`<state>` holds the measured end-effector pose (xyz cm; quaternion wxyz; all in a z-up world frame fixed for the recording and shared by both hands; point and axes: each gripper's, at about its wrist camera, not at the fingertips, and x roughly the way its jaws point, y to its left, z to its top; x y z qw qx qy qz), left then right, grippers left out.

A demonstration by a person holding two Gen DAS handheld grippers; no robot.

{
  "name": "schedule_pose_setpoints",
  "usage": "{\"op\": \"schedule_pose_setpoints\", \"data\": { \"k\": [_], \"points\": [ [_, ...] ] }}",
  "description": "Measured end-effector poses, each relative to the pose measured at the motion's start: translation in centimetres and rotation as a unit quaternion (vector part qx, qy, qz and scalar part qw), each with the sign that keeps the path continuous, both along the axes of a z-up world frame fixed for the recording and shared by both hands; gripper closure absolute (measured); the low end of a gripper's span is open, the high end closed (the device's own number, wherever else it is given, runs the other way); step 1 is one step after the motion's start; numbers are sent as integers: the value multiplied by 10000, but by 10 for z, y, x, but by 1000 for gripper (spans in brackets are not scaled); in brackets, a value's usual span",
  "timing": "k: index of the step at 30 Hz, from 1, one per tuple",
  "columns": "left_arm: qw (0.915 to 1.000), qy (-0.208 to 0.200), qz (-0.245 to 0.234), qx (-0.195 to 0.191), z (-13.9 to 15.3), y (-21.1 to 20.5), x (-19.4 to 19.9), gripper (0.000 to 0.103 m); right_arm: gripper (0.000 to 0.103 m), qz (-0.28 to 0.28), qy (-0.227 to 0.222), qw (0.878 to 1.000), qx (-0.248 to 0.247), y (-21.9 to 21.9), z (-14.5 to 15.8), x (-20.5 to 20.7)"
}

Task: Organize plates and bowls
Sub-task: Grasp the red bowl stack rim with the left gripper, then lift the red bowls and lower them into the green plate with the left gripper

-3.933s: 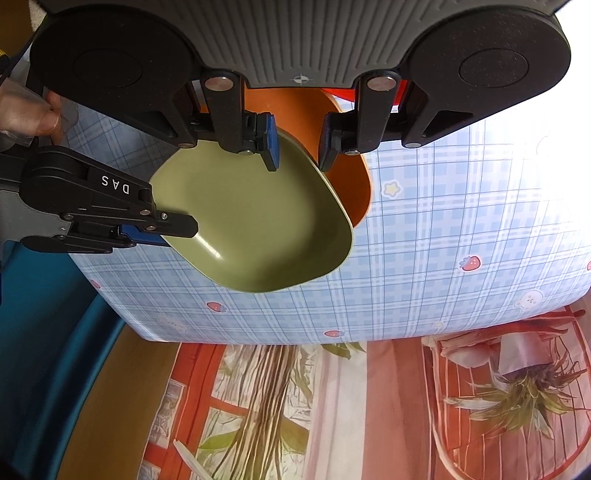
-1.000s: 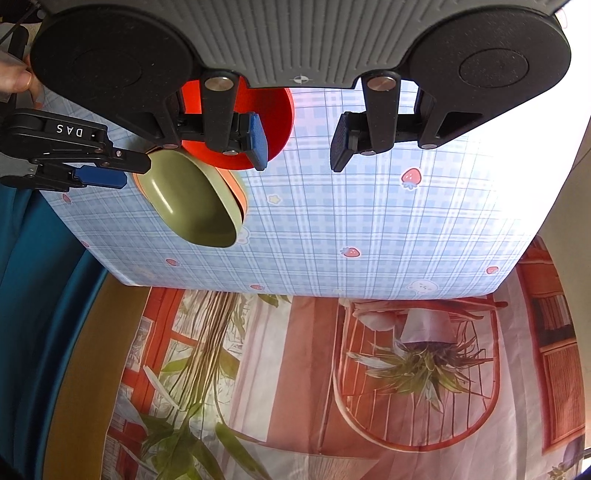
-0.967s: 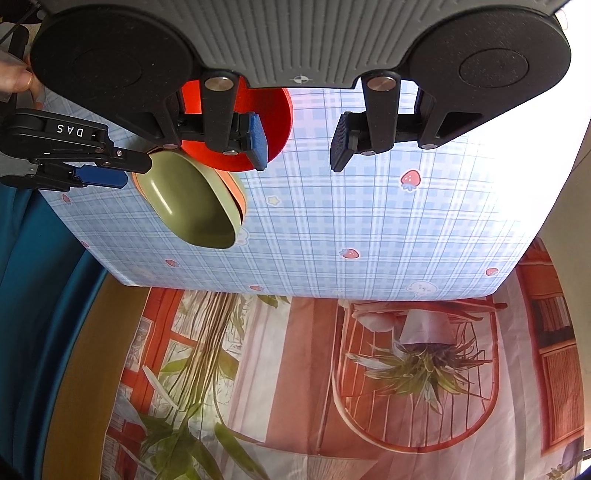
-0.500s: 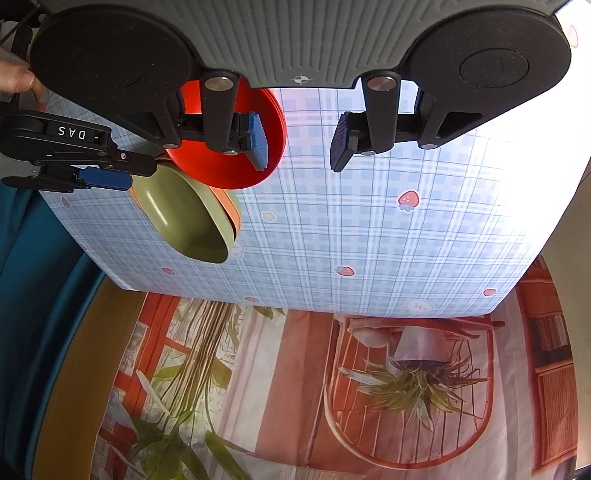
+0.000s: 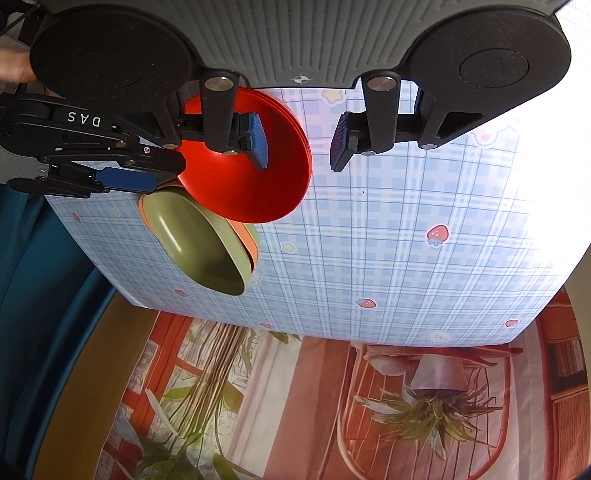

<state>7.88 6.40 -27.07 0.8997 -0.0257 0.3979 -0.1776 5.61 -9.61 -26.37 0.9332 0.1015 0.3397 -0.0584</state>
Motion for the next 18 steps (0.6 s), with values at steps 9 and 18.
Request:
{"op": "schedule_pose_setpoints", "data": {
  "k": [9, 18],
  "points": [
    [9998, 164, -60, -133, -17, -2, 0, 64, 62, 191, 191, 9996, 9, 12, -11, 4],
    [9995, 214, -133, -194, -24, -1, -1, 77, 62, 307, 270, 9992, 4, 18, -18, 11]
  ]
}}
